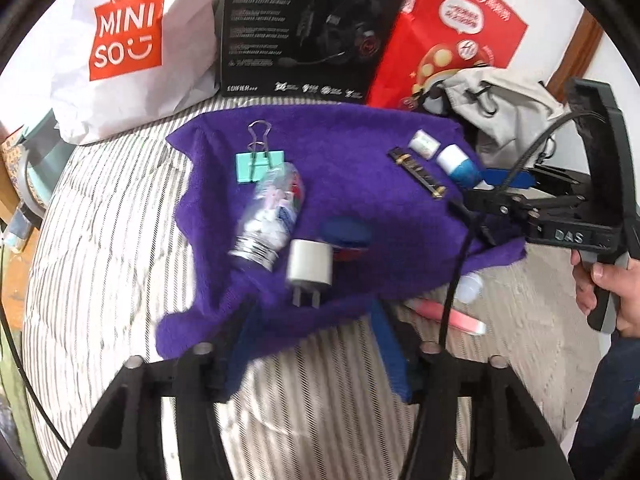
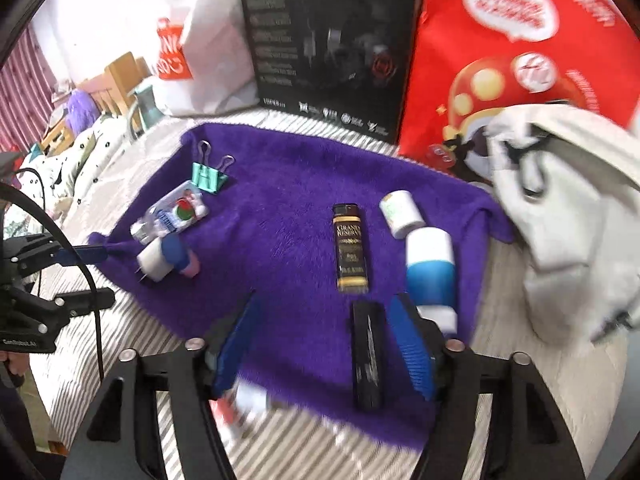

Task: Organize rigid objects
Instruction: 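Grasp the pink tube with the left tool while the right tool grasps the white USB light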

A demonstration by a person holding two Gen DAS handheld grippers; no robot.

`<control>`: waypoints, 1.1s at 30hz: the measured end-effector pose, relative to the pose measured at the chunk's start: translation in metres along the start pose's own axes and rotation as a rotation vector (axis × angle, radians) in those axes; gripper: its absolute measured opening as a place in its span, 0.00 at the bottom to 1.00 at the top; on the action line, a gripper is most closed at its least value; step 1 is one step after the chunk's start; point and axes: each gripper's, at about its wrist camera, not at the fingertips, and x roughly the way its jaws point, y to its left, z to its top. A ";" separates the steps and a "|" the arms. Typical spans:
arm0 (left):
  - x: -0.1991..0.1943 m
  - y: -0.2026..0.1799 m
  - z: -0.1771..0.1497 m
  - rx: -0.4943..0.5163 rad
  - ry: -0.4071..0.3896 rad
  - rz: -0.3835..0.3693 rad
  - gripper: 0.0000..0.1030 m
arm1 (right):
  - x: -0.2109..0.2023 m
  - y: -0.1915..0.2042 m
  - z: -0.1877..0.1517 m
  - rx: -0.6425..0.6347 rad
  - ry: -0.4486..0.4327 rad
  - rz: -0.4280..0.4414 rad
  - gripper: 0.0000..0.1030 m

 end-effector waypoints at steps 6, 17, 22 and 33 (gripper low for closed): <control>0.002 -0.029 -0.019 -0.014 0.005 -0.012 0.57 | -0.049 -0.014 -0.049 0.048 -0.042 0.021 0.69; 0.028 -0.077 -0.029 -0.078 0.016 -0.022 0.57 | -0.082 -0.054 -0.146 0.168 -0.007 0.006 0.71; 0.046 -0.101 -0.022 -0.076 0.042 0.016 0.57 | -0.081 -0.059 -0.166 0.193 0.011 0.031 0.71; 0.058 -0.114 -0.037 0.072 0.080 0.217 0.60 | -0.067 -0.054 -0.174 0.190 0.029 0.068 0.71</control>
